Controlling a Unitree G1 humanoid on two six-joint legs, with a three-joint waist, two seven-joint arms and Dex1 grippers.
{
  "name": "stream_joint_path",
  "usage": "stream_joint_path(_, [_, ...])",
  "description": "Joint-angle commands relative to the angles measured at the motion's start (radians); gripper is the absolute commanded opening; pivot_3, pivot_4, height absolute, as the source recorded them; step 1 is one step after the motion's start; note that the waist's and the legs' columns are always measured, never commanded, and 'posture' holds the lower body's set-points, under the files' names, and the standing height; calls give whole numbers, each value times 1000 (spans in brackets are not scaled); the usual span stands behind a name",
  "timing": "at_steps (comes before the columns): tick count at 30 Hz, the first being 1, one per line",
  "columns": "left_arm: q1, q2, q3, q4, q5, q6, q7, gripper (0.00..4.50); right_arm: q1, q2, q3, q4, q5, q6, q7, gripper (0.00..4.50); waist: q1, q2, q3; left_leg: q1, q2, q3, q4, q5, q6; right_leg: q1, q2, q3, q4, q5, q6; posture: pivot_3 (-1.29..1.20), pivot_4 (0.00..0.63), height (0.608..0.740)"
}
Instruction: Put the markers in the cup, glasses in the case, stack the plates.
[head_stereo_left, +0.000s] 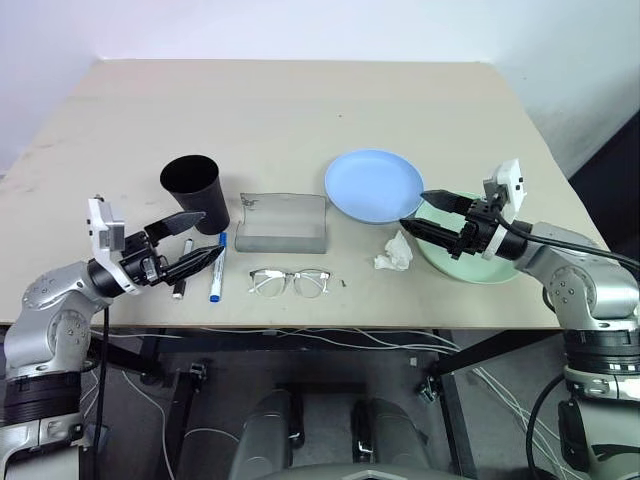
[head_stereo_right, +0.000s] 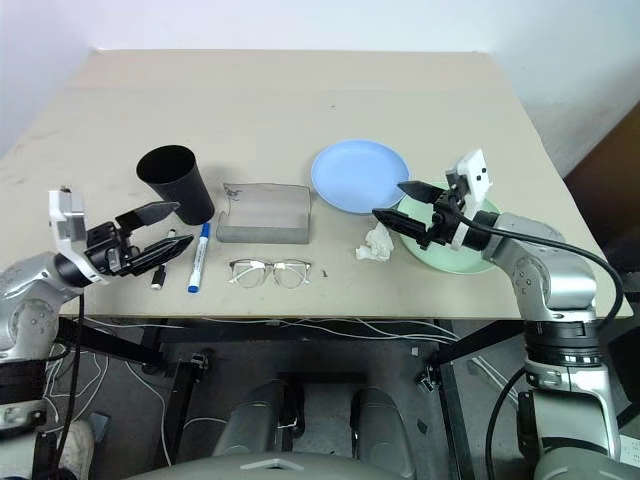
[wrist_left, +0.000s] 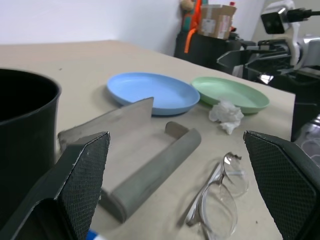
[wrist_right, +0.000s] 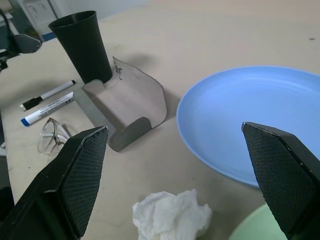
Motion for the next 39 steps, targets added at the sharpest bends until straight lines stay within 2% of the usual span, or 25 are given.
stream_joint_path(1, [-45, -2, -4, 1, 11, -19, 1, 4486, 1, -3, -21, -40, 6, -20, -11, 4500, 2, 0, 0, 0, 0, 0, 0, 0, 0, 0, 0, 0, 0, 0, 0, 0, 150, 740])
stream_joint_path(6, [-106, -22, -15, 53, 19, -21, -7, 4486, 18, 8, -20, -28, -14, -54, -31, 4500, 2, 0, 0, 0, 0, 0, 1, 0, 0, 1, 0, -1, 0, 1, 3, 0, 150, 740])
stream_joint_path(14, [-114, -30, -44, 49, 26, -12, -35, 4486, 19, -31, -66, -25, 9, 18, -79, 4500, 2, 0, 0, 0, 0, 0, 2, 0, 0, 3, 1, -1, 1, 2, 4, 0, 150, 740])
stream_joint_path(22, [-100, -79, -117, -8, 46, -14, -26, 4486, 25, -200, -108, 42, -9, 188, -112, 4500, 4, 0, 0, 0, 0, 0, 4, 0, 0, 2, 0, -1, 0, 2, 4, 0, 150, 740])
stream_joint_path(25, [-102, -102, -126, -6, 51, -24, -21, 4486, -17, -202, -168, 155, -35, 172, -196, 4500, 3, 0, 0, 0, 0, 0, 3, 0, 0, 3, 0, -1, 0, 2, 4, 0, 150, 740])
stream_joint_path(30, [-109, -122, -138, -4, 66, -31, -15, 4486, -82, -209, -162, 374, -141, 137, -323, 4500, 1, 0, 0, 0, 0, 1, 4, 1, 0, 4, 1, 0, 2, 3, 4, 0, 150, 740])
stream_joint_path(39, [-91, -137, -129, -6, 70, -34, 12, 4486, -133, -227, -78, 578, -281, 130, -357, 4500, 2, 0, 0, 0, 0, 3, 7, 3, 3, 4, 1, 0, 7, 3, 4, 0, 150, 740])
